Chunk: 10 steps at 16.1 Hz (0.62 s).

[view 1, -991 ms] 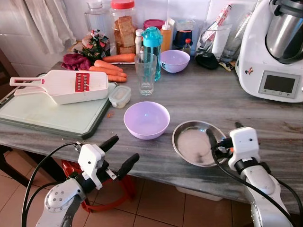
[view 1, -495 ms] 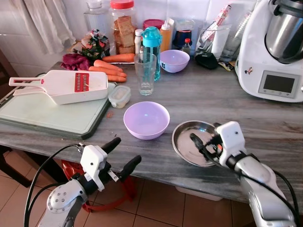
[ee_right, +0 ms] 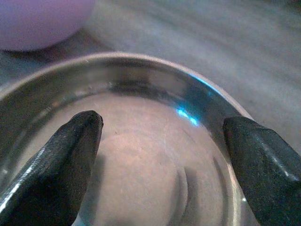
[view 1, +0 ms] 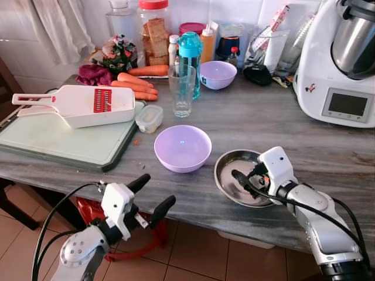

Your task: Setting the table

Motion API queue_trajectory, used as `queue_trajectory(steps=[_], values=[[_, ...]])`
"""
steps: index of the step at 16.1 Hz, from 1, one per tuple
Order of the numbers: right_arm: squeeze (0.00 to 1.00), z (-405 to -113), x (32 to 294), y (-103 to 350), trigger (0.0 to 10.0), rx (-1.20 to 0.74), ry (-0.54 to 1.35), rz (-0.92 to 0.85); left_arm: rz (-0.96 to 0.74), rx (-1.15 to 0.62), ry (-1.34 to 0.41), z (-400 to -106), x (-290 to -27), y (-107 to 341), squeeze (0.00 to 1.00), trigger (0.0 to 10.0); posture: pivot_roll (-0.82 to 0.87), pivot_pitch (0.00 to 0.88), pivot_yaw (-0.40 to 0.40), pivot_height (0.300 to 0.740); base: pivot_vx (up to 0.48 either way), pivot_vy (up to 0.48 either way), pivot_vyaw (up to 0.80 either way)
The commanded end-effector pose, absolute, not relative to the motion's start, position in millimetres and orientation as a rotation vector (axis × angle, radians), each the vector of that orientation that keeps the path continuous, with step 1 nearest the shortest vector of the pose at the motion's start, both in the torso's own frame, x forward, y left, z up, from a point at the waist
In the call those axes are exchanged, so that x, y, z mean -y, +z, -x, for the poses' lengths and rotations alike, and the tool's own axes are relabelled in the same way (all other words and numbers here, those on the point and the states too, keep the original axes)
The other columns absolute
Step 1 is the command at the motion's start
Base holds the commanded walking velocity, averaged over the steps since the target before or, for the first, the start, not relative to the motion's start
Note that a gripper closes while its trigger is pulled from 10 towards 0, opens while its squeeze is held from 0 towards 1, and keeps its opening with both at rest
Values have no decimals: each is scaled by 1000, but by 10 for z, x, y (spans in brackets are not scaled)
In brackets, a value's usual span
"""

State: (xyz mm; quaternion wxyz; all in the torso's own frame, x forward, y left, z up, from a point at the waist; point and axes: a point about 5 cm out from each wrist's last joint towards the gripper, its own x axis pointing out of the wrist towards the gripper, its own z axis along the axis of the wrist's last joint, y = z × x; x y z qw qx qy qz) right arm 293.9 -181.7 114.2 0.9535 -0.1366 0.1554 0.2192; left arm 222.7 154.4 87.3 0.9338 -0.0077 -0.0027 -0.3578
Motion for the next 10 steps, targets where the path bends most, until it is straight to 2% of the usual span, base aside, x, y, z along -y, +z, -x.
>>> queue_trajectory(steps=[1,2,10], values=[[47,-2947,1825,1111,10000,-351,450,284,-1,13,-735,-2215,-1556,901,0,10000,59,43,-11,740,0,0,0],[0,-2942,1832,1081,10000,-368,447,283,-1,14,-734,-2209,-1559,905,0,10000,58,45,-10,740,0,0,0],[0,-2994,1636,982,10000,-433,528,225,4,3,-752,-2195,-1519,877,0,10000,66,43,-7,740,0,0,0]])
